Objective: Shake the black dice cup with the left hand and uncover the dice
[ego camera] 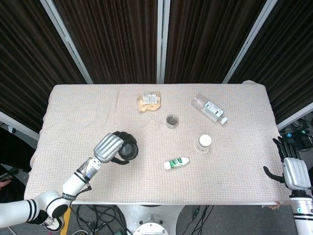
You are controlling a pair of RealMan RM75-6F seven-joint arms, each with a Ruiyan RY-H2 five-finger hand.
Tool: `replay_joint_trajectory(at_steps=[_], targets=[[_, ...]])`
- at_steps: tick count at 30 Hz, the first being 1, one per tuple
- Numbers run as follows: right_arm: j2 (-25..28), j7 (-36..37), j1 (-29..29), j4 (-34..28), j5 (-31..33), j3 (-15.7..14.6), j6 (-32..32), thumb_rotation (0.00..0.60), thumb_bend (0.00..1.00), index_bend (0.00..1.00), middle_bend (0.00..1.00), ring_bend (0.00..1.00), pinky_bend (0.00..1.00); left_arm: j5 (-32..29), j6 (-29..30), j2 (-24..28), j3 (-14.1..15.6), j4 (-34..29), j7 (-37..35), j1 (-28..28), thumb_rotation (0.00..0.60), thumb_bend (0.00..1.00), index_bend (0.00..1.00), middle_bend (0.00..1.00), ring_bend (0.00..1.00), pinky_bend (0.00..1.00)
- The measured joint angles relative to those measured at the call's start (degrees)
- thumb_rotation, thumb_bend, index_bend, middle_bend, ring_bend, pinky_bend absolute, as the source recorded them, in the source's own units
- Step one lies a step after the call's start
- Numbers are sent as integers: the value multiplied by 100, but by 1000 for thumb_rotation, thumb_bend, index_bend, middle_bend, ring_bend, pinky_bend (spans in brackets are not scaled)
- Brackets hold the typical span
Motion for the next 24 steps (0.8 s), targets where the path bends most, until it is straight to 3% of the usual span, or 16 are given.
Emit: replay_joint_trajectory(at_steps=[3,11,20,24], targets=[[-16,-37,3,-2,-62,-12,48,600,168,0,0,0,0,-441,6,-137,67,336,-110,69,600,180,345,415,298,360],[85,-129,-44,-187,-118,28,258,600,168,0,0,0,0,-829,-360,-441,103,1155,-792,144,600,180,345,415,298,361],[115,-224,-20,-271,-115,40,230,600,168,0,0,0,0,-733,-232,-923,237,2008,-994,300,600,179,344,413,298,362],[127,-258,-21,-294,-99,31,209,600,168,0,0,0,0,-667,-191,-1212,285,2488,-1194,364,600,173,319,353,287,353]])
